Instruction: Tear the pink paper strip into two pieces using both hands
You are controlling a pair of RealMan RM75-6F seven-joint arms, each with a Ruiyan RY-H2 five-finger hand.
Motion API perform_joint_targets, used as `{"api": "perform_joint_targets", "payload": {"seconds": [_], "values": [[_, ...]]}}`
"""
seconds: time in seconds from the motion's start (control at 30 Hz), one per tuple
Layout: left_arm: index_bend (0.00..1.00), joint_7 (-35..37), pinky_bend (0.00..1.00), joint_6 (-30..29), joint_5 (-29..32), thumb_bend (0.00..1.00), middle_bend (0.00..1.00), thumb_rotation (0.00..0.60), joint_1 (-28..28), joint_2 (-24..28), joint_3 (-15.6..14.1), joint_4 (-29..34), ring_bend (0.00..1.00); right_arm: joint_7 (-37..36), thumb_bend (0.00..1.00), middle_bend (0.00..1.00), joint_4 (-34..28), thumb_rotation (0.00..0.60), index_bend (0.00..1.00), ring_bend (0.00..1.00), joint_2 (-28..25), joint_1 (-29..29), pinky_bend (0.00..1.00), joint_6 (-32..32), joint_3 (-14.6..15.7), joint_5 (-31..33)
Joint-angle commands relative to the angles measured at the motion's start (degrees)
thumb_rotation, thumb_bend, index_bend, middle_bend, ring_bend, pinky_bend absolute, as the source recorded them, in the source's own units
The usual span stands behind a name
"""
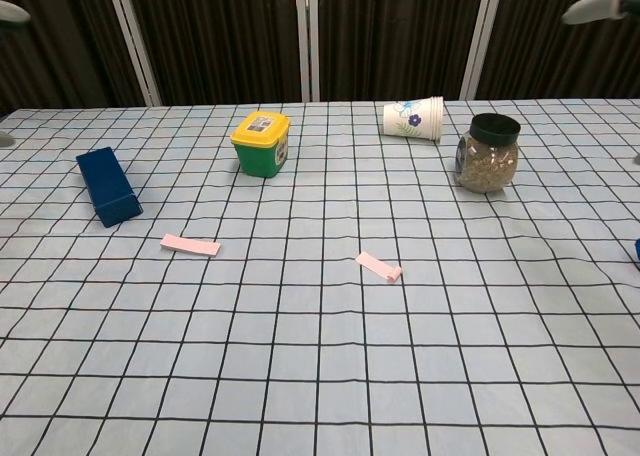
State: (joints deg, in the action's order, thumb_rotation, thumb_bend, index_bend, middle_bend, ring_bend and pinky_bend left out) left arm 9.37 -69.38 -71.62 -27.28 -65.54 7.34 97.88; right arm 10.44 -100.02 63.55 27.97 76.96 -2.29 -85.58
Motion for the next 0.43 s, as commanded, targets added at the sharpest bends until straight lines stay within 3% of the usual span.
{"api": "perform_joint_targets", "payload": {"seconds": [0.03, 0.27, 0.43], "values": [[0.0, -1.19, 0.0, -8.96, -4.85, 0.0, 0.0, 0.6, 7.17, 4.51, -3.27, 3.22, 0.0, -1.64, 0.0, 0.0, -0.3, 0.6, 0.0, 0.0, -3.09, -6.76, 0.0, 7.55, 2.0, -1.34], [0.0, -2.08, 0.0, -18.31, -10.28, 0.0, 0.0, 0.6, 15.87, 4.13, -8.2, 0.35, 0.0, -6.24, 0.0, 0.0, 4.08, 0.6, 0.0, 0.0, -4.04, -13.07, 0.0, 13.45, 3.45, -2.86], [0.0, -1.84, 0.0, -20.37, -12.32, 0.0, 0.0, 0.6, 18.05, 2.89, -9.19, -2.18, 0.0, -8.44, 0.0, 0.0, 6.07, 0.6, 0.0, 0.0, -3.42, -14.9, 0.0, 15.09, 3.41, -3.64]]}}
